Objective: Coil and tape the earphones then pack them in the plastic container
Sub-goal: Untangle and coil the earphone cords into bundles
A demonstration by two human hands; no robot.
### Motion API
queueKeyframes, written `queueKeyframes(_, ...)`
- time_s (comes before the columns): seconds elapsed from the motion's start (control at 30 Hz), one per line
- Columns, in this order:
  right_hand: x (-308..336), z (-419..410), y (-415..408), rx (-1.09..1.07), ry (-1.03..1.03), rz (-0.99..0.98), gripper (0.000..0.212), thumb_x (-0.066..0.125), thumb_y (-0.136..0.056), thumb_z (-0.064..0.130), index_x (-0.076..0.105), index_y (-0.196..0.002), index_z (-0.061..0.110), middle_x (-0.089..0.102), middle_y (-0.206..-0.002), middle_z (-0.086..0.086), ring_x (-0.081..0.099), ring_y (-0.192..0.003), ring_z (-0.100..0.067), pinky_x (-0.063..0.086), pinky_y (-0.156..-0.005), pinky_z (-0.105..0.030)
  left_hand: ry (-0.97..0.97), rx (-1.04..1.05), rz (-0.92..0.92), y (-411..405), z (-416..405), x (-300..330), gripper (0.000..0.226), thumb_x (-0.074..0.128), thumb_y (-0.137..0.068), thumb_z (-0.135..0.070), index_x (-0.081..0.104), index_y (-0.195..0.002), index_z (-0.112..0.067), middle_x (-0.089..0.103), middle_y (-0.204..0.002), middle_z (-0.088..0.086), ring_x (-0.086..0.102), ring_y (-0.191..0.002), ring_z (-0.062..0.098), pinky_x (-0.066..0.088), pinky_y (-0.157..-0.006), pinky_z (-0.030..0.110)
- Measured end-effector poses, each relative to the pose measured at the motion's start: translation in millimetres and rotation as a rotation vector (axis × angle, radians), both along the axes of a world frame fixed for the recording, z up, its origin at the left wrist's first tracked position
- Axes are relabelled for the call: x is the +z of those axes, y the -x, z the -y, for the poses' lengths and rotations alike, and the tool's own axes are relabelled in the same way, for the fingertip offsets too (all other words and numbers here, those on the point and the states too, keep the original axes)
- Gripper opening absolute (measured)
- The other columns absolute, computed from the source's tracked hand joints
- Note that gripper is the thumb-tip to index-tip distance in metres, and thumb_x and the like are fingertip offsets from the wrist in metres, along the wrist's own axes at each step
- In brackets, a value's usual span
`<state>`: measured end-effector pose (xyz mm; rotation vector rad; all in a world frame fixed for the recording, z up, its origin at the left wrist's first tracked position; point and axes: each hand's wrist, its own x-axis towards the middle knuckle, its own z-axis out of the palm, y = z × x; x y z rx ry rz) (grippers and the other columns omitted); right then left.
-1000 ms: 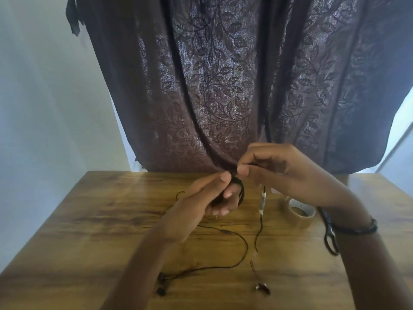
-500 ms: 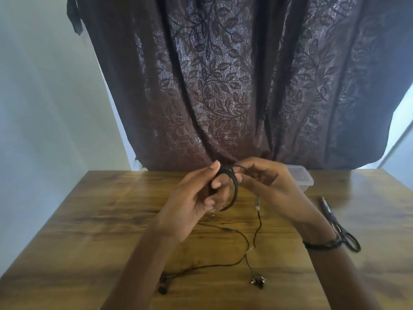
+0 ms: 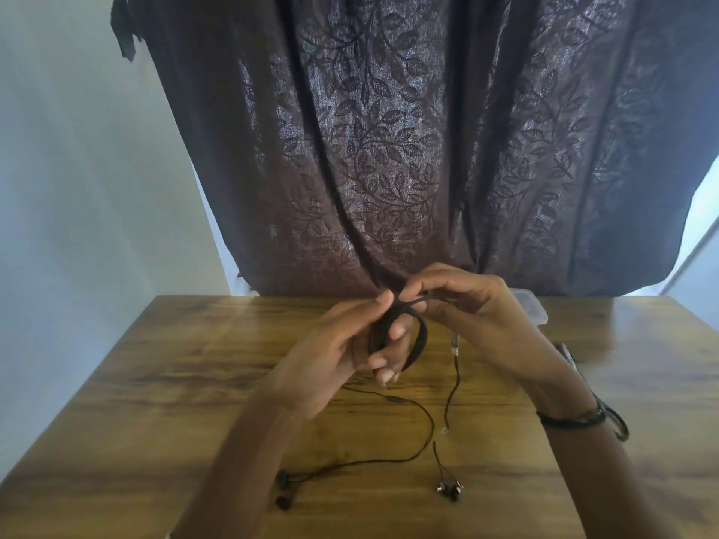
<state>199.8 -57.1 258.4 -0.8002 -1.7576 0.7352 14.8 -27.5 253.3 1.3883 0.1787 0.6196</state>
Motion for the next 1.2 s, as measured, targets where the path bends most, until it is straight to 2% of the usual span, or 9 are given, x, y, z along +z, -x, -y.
queueKeyframes(0.2,-6.9,-1.5,-5.6,-0.045,0.019,-0.081,0.019,0.064,-0.084,0.011,0.068,-0.102,0.009,0.066,-0.097,0.002,0.064,-0.094,-0.007,0.049,-0.083,-0.017,0.035,-0.007,0.052,-1.6,-1.3,-0.6,0.031,0.036,-0.096,-0.032,0.056,-0.075,-0.022,0.032,-0.055,-0.011,0.037,-0.050,0.005,0.046,-0.064,0.022)
queueKeyframes(0.33,-30.8,-8.1,-4.3,-0.136,0.101,-0.138,0.017,0.057,-0.090,0.025,0.072,-0.093,0.019,0.062,-0.070,0.010,0.049,-0.055,0.000,0.039,-0.050,-0.011,0.136,-0.068,0.146,-2.8,-2.4,0.7,0.036,0.031,-0.098,-0.035,0.053,-0.076,-0.017,0.025,-0.056,-0.006,0.036,-0.050,0.003,0.044,-0.061,0.021)
queueKeyframes(0.4,-46.7,-8.1,0.6,-0.176,0.145,-0.155,0.022,0.052,-0.094,0.026,0.068,-0.095,0.013,0.058,-0.067,0.003,0.046,-0.052,-0.002,0.038,-0.046,-0.012,0.185,-0.096,0.194,-4.6,-3.2,0.9,0.032,0.034,-0.098,-0.031,0.054,-0.076,-0.017,0.031,-0.055,-0.010,0.038,-0.050,0.003,0.044,-0.062,0.021)
queueKeyframes(0.6,-81.2,10.1,25.2,-0.312,0.206,0.104,0.023,0.037,-0.100,0.035,0.057,-0.092,0.027,0.051,-0.060,0.011,0.042,-0.050,-0.004,0.035,-0.045,-0.025,0.317,0.071,0.336,-11.6,-10.1,-1.8,0.021,0.042,-0.093,-0.024,0.060,-0.094,-0.013,0.041,-0.058,-0.009,0.050,-0.055,0.007,0.053,-0.077,0.027)
queueKeyframes(0.7,-79.7,25.6,32.1,-0.416,0.119,0.407,0.030,0.032,-0.100,0.045,0.054,-0.100,0.025,0.053,-0.061,0.006,0.049,-0.049,-0.012,0.044,-0.046,-0.036,0.249,0.249,0.305,-10.8,-11.4,-2.6,0.017,0.046,-0.093,-0.017,0.054,-0.106,-0.009,0.047,-0.061,-0.008,0.049,-0.053,0.005,0.052,-0.078,0.023)
queueKeyframes(0.87,-43.1,51.2,31.3,-0.584,0.012,0.816,0.052,0.015,-0.094,0.056,0.056,-0.102,0.026,0.050,-0.076,0.017,0.051,-0.052,-0.004,0.039,-0.044,-0.015,-0.023,0.525,0.157,-9.2,-8.9,-8.7,0.025,0.039,-0.098,-0.010,0.057,-0.116,-0.009,0.072,-0.083,-0.001,0.068,-0.077,0.009,0.047,-0.059,0.011)
queueKeyframes(0.97,-29.1,56.2,28.3,-0.666,-0.183,0.946,0.042,0.029,-0.097,0.045,0.064,-0.089,0.024,0.055,-0.071,0.014,0.051,-0.041,-0.005,0.037,-0.034,-0.017,-0.115,0.573,0.113,-12.5,-7.2,-11.4,0.026,0.038,-0.099,-0.010,0.055,-0.119,-0.008,0.073,-0.089,0.001,0.070,-0.086,0.013,0.051,-0.072,0.016)
queueKeyframes(1.1,-15.5,55.3,33.0,-0.553,-0.293,0.972,0.035,0.035,-0.094,0.037,0.064,-0.081,0.022,0.057,-0.073,0.010,0.054,-0.043,-0.008,0.045,-0.035,-0.023,-0.291,0.596,0.006,-19.7,-0.9,-18.3,0.028,0.036,-0.101,-0.016,0.053,-0.122,-0.012,0.071,-0.088,0.000,0.068,-0.083,0.012,0.050,-0.077,0.020)
queueKeyframes(1.2,3.9,47.5,28.9,-0.489,-0.244,0.838,0.031,0.035,-0.095,0.042,0.060,-0.091,0.023,0.061,-0.085,0.007,0.060,-0.057,-0.012,0.053,-0.049,-0.029,-0.334,0.494,-0.061,-22.1,5.3,-23.0,0.023,0.037,-0.098,-0.023,0.056,-0.109,-0.014,0.066,-0.079,-0.012,0.062,-0.074,0.003,0.047,-0.066,0.016)
